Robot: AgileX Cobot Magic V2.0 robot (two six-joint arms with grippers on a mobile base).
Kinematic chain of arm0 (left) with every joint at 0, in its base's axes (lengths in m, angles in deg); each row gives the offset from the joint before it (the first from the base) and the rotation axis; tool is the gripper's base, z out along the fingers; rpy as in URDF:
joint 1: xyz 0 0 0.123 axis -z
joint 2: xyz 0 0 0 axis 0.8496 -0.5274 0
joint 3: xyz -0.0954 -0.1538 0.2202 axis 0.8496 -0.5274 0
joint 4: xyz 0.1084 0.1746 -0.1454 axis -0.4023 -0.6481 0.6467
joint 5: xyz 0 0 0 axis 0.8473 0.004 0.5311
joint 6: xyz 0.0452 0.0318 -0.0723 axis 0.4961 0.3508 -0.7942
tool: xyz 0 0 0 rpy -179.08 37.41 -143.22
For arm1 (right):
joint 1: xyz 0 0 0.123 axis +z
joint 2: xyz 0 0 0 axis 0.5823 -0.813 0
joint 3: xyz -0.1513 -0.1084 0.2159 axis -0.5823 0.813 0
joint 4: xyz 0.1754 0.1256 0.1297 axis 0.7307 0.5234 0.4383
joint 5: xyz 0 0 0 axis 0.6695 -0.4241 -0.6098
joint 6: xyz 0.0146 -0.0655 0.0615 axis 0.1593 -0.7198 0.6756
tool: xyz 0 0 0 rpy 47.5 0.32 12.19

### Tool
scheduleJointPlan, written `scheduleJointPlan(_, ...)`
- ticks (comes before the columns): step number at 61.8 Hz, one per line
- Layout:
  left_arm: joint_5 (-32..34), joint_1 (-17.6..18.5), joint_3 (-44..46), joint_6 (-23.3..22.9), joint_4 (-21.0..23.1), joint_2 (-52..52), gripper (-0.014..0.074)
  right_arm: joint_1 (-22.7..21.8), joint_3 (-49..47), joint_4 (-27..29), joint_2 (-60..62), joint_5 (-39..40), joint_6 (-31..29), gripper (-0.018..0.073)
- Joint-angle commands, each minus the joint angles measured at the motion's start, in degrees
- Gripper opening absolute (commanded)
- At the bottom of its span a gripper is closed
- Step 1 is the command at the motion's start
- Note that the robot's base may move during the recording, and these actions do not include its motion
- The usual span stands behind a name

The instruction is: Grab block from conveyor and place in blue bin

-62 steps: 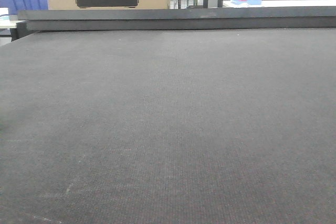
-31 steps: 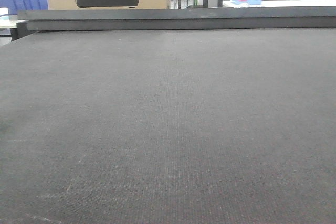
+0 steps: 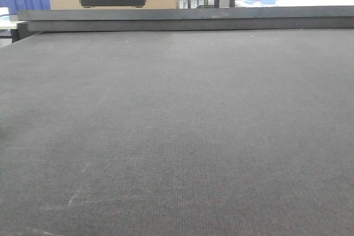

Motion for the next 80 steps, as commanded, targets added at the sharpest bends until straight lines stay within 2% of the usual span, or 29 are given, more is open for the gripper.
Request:
scheduleJointPlan(1, -6.0, -0.14, 6.8, -0.07, -0.31, -0.02, -0.0111, -0.17, -6.12, 0.01, 0.1, -6.57, -0.4, -0.0162)
scheduleJointPlan(14, -22.05, -0.14, 22.12, -0.07, -0.2, -10.17, -0.0111, -0.17, -20.43, 0.01, -6.94, -27.35, -0.4, -0.0162)
scheduleJointPlan(24, -32.6, -0.14, 33.21, -0.07, 0.87, -23.19, -0.0111, -0.17, -27.42, 0.01, -18.34, -34.29, -0.4, -0.0162)
scheduleJointPlan(36, -41.63, -0.14, 43.2, -0.07, 2.1, -38.73, -0.0111, -0.17, -36.08, 0.17, -35.56, -44.56, -0.4, -0.0162)
scheduleJointPlan(44, -45.97, -0.14, 47.94, -0.07, 2.11, -47.46, -0.0111, -0.17, -43.26, 0.17, -47.46, -52.69, -0.4, -0.0162)
scheduleJointPlan(49, -47.64, -0.14, 49.88, -0.07, 2.56, -52.16, -0.0111, -0.17, -46.87, 0.17, -53.42, -54.05, -0.4, -0.0162)
scheduleJointPlan(60, -46.25, -0.14, 52.28, -0.07, 8.91, -60.32, -0.0111, -0.17, -50.69, 0.38, -62.31, -53.91, -0.4, -0.0162)
scheduleJointPlan(67, -45.14, -0.14, 52.28, -0.07, 13.62, -63.59, -0.0111, -0.46, -53.08, -0.06, -68.09, -54.18, 4.53, -0.0156)
scheduleJointPlan(74, -45.54, -0.14, 52.28, -0.07, 14.41, -65.78, -0.0111, -2.65, -56.69, -0.07, -74.89, -57.56, 6.62, -0.0065)
scheduleJointPlan(78, -46.27, -0.14, 52.28, -0.07, 14.41, -66.53, -0.0111, -3.54, -58.34, 0.41, -78.41, -59.04, 6.62, 0.0048)
scheduleJointPlan(80, -46.36, -0.14, 52.28, -0.07, 14.41, -66.82, -0.0111, -4.06, -59.17, 0.39, -80.11, -59.15, 6.62, 0.0141)
